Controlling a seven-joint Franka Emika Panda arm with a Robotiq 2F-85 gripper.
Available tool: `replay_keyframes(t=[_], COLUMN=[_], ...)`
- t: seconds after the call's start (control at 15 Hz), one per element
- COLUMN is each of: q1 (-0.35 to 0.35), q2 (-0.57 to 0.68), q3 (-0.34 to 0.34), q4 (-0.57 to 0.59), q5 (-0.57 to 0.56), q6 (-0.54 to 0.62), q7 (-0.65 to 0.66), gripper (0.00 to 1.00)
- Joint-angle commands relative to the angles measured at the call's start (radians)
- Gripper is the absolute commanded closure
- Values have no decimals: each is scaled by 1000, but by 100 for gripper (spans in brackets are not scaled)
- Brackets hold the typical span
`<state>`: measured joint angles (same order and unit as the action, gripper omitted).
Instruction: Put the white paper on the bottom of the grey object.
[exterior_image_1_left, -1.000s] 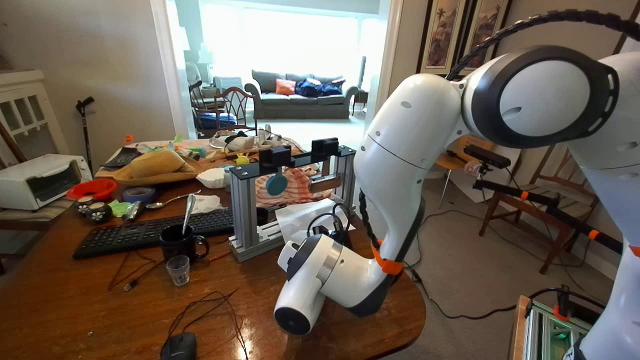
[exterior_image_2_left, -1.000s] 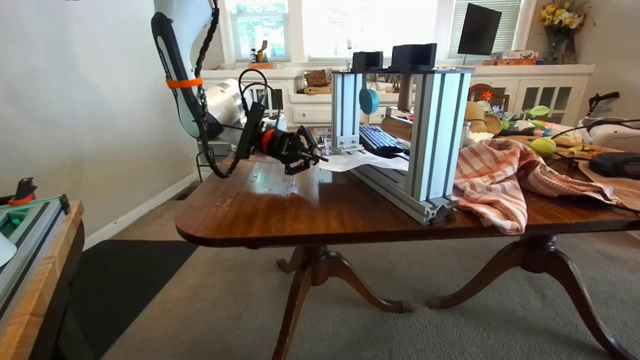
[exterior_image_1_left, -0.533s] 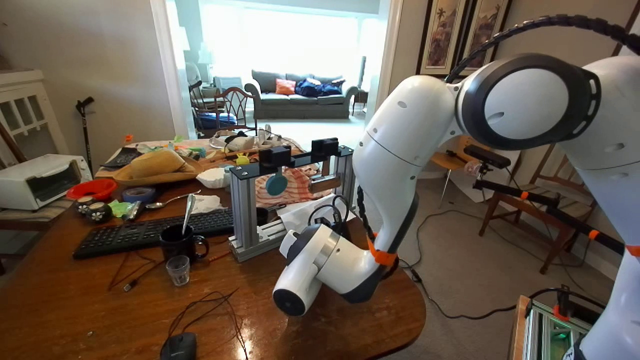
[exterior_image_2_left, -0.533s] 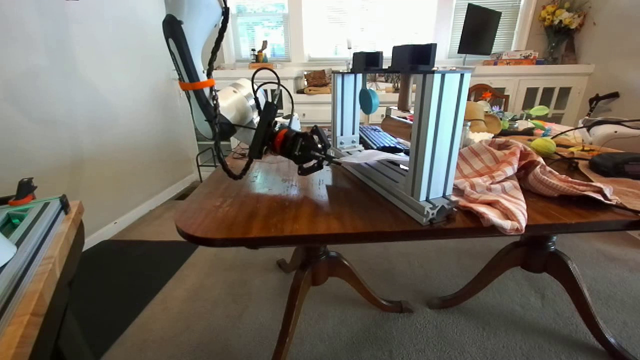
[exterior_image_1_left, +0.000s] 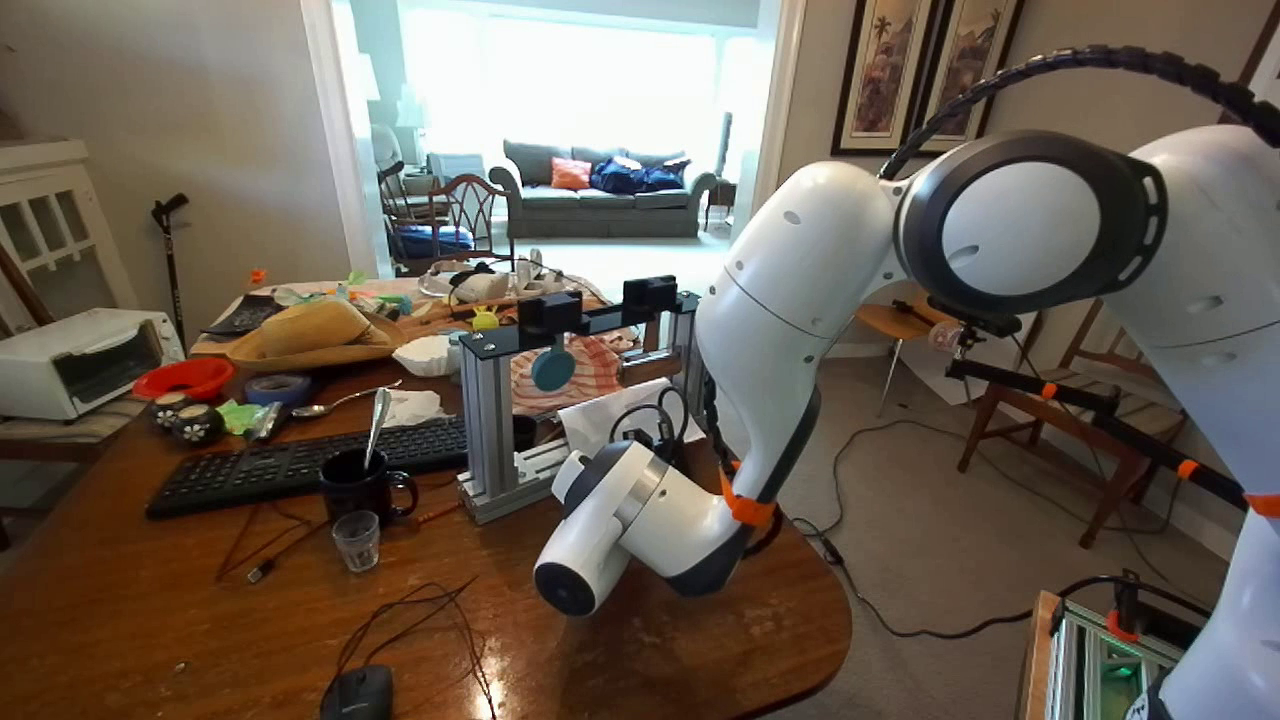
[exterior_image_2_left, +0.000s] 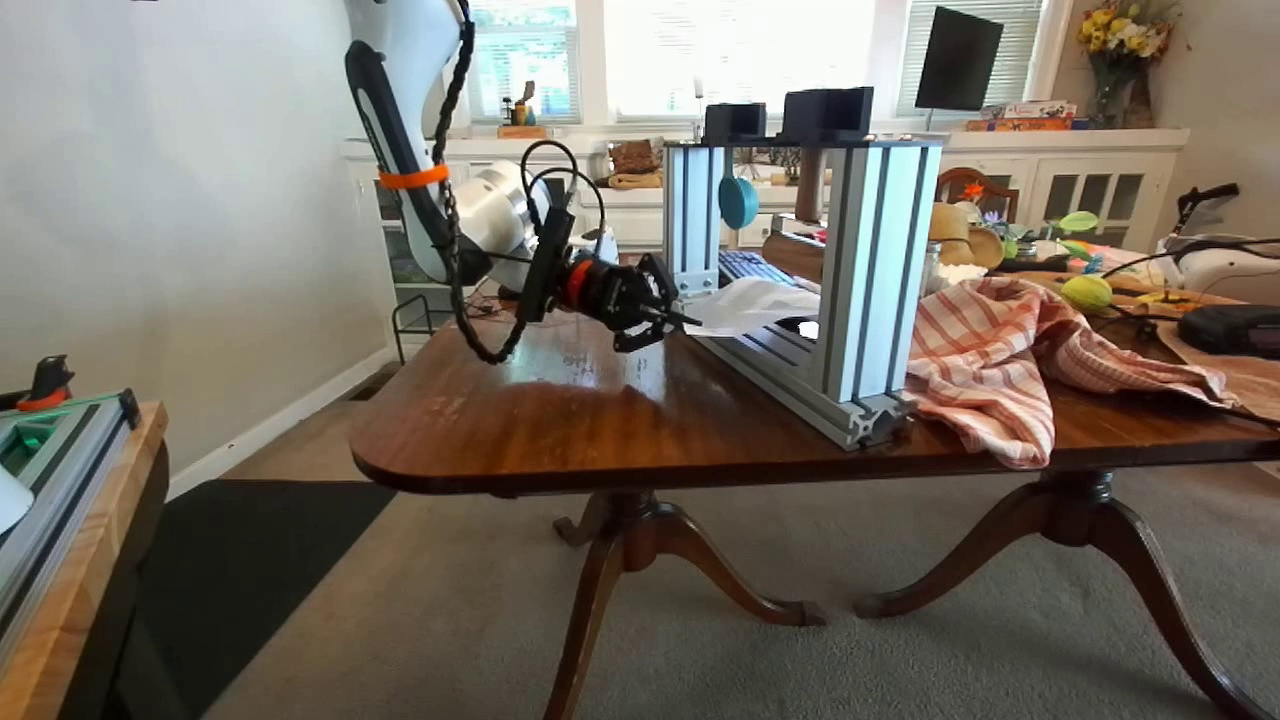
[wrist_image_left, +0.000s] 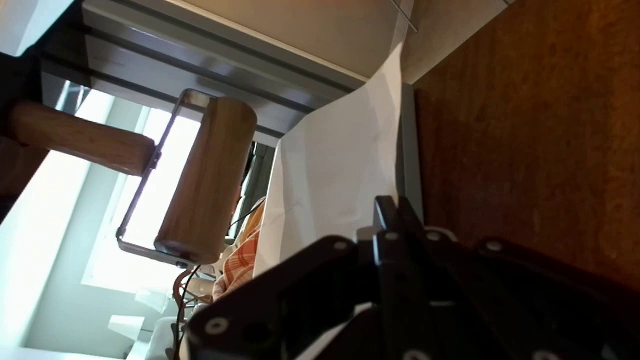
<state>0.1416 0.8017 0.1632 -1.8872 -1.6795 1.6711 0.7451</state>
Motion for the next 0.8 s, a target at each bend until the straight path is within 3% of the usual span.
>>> replay_keyframes(t=[0.0,0.13,0.2,0.33,0.73], q1=[-8,-4,-1,4,23], q2=[29,26,23,15,-45], q3=[0,2,2,3,24], q4=[36,36,34,29,-23], q5=[1,3,1,-1,-10], q6=[45,60,66,70,83], q7=[-11,-12,-8,-1,11], gripper=[100,96,73,68,24])
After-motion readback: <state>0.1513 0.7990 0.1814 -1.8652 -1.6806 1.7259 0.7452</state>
